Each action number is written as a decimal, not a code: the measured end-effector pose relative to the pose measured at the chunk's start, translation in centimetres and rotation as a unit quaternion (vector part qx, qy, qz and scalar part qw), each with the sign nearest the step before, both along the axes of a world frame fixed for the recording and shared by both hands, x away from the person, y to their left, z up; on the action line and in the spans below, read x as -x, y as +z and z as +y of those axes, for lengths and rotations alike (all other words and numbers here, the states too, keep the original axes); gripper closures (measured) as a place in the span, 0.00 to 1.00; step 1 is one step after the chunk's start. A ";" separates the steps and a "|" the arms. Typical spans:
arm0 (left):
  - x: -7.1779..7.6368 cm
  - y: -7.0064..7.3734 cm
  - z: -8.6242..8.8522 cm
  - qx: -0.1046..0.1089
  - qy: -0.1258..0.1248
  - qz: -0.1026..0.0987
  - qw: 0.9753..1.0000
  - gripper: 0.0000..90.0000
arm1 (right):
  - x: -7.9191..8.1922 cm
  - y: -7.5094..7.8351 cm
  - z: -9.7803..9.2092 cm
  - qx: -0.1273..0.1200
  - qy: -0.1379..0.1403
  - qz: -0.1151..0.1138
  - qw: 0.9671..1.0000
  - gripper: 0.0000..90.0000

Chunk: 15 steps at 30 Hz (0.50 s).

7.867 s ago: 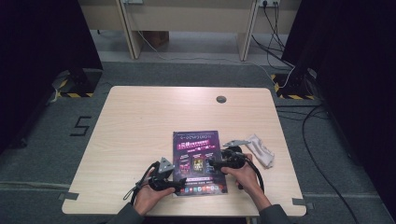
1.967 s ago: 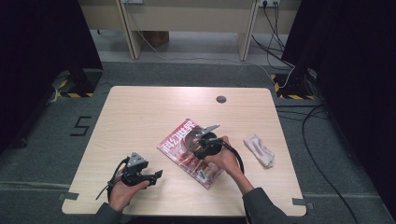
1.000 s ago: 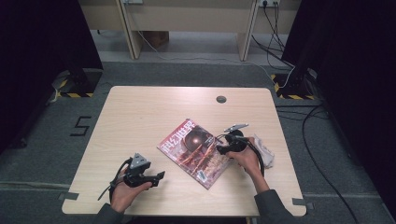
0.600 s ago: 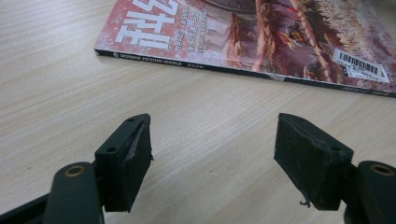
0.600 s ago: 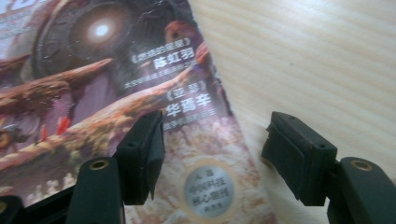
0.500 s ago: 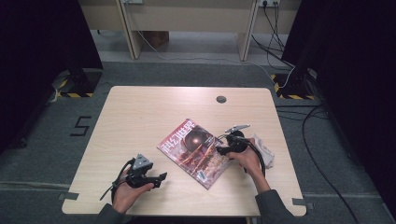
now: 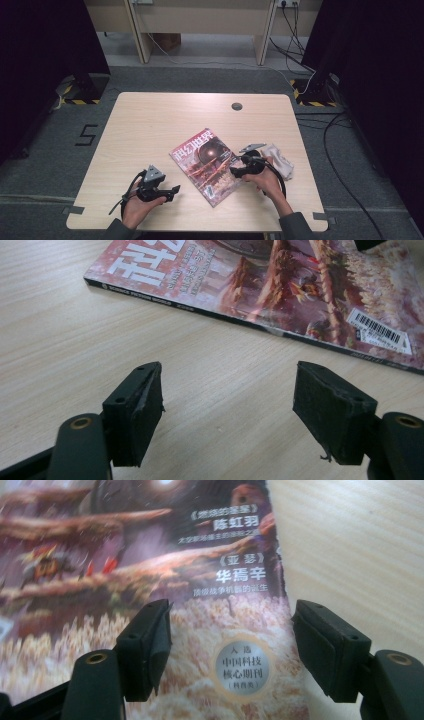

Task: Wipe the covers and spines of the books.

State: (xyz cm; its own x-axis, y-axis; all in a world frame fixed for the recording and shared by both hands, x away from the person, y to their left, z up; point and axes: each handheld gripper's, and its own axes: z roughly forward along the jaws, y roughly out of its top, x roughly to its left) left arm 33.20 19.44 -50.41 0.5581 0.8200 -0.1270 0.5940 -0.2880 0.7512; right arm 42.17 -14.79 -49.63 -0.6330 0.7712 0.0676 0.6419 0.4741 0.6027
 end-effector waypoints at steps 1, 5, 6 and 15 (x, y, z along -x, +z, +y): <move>0.0 0.0 -0.1 -0.002 -0.001 -0.001 1.000 0.31 | 0.4 0.1 0.0 0.005 0.003 -0.002 1.000 0.36; 0.0 -0.2 -0.7 -0.003 -0.008 -0.002 1.000 0.31 | 1.4 0.1 0.2 0.015 0.011 -0.011 1.000 0.35; 0.0 -0.3 -1.0 -0.005 -0.009 -0.003 1.000 0.31 | 2.0 0.1 0.3 0.013 0.014 -0.006 1.000 0.34; -0.4 -0.7 -2.4 -0.007 -0.017 -0.010 1.000 0.32 | 4.3 0.0 0.8 0.010 0.032 -0.003 0.999 0.32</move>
